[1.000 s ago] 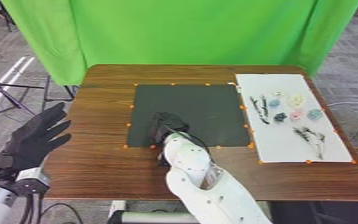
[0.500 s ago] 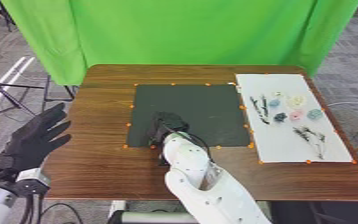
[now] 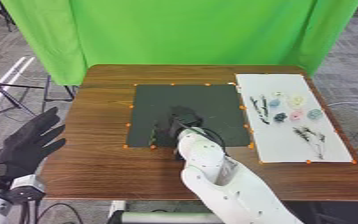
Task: Arrange flowers
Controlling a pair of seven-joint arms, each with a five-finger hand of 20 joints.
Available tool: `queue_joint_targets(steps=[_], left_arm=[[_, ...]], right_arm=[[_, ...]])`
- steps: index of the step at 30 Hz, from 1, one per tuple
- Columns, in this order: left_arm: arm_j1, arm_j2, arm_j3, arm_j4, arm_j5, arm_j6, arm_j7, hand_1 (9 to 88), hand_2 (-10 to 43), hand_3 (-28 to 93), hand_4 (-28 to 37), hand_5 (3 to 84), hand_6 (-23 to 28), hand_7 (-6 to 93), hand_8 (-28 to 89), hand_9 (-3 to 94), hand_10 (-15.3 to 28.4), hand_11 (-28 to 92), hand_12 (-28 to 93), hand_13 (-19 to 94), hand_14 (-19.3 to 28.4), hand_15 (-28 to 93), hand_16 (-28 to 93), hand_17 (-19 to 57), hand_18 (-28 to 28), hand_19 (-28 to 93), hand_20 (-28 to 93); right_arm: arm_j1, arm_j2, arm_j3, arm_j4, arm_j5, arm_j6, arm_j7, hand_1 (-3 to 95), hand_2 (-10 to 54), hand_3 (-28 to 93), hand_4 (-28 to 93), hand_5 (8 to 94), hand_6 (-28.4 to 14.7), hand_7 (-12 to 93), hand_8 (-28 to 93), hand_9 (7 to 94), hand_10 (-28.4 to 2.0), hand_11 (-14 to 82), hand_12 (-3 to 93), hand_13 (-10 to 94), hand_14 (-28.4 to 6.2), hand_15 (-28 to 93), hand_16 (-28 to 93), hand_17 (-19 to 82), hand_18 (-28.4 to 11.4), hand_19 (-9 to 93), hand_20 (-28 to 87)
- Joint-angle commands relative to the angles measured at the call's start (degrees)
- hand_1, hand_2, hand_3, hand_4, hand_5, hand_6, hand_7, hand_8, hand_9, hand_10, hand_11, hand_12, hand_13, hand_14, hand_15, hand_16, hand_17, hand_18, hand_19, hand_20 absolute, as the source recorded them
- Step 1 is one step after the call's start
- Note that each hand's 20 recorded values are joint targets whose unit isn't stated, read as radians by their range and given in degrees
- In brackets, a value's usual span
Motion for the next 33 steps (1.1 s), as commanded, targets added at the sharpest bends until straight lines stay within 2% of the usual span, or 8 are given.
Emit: queue_joint_targets(steps=[1, 6, 11, 21, 30, 33], left_arm=[[1.83, -1.72, -1.36, -1.11, 0.61, 0.25, 0.98, 23.4, -5.0, 69, -28.2, 21.0, 0.8, 17.5, -9, 16.4, 8.7, 10, 22, 12, 11.2, 12, 9, -13.1, 18.8, 35, 10], [2.40, -2.13, -1.74, -1.30, 0.65, 0.34, 1.32, 23.4, -4.9, 69, -28.2, 21.0, 0.8, 17.6, -9, 16.4, 8.7, 10, 22, 12, 11.2, 12, 9, -13.1, 18.8, 35, 10], [2.50, -2.26, -1.91, -1.35, 0.67, 0.37, 1.48, 23.4, -4.9, 69, -28.2, 21.0, 0.8, 17.6, -9, 16.4, 8.7, 10, 22, 12, 11.2, 12, 9, -13.1, 18.8, 35, 10], [2.77, -2.28, -1.86, -1.46, 0.63, 0.54, 1.95, 23.5, -4.8, 69, -28.2, 21.0, 0.8, 17.5, -9, 16.4, 8.7, 10, 22, 12, 11.2, 12, 9, -13.1, 18.8, 35, 10], [3.36, -2.92, -2.08, -1.78, 0.76, 0.74, 2.05, 23.4, -4.8, 69, -28.2, 21.0, 0.8, 17.5, -9, 16.4, 8.6, 9, 22, 12, 11.2, 12, 9, -13.1, 18.8, 35, 10], [3.34, -2.86, -2.10, -1.74, 0.73, 0.75, 2.07, 23.4, -4.8, 69, -28.2, 20.9, 0.8, 17.5, -9, 16.4, 8.7, 9, 22, 12, 11.2, 12, 9, -13.1, 18.8, 35, 10]], right_arm=[[-2.56, 15.80, 8.66, -8.41, 2.75, 7.84, 2.86, 24.2, -5.2, 79, -23, 69.1, -2.4, 42, -11, 71.5, -13.4, 61.9, 49.3, 67, -12.8, 84, 39, 36, -22.8, 93, 62], [-8.60, 26.89, 17.87, -13.86, 5.04, 10.68, 5.62, 24.3, -8.5, 78, -26, 69.4, -2.5, 43, -11, 71.6, -13.2, 62.5, 49.0, 67, -12.4, 84, 38, 36, -22.3, 93, 63], [-17.83, 33.69, 28.64, -17.46, 6.20, 8.42, 8.90, 23.8, -9.5, 76, -28, 68.9, -2.7, 43, -11, 71.0, -13.2, 61.4, 48.4, 67, -12.1, 83, 38, 36, -22.0, 93, 62], [-30.41, 37.84, 41.86, -20.06, 7.92, 2.59, 12.97, 21.5, -9.5, 75, -28, 64.1, -3.6, 41, -11, 67.3, -13.6, 58.1, 45.5, 63, -12.7, 79, 36, 33, -22.2, 93, 56], [-33.18, 37.49, 45.40, -18.21, 12.00, -8.22, 15.89, 19.5, -9.5, 72, -28, 60.7, -4.3, 40, -12, 63.5, -14.0, 57.8, 45.2, 60, -13.8, 78, 36, 29, -22.4, 91, 55], [-34.46, 37.42, 46.50, -17.47, 12.44, -9.39, 16.58, 19.1, -9.5, 71, -28, 59.3, -4.9, 40, -12, 61.4, -14.5, 57.5, 45.0, 59, -14.2, 78, 35, 28, -22.8, 91, 55]])
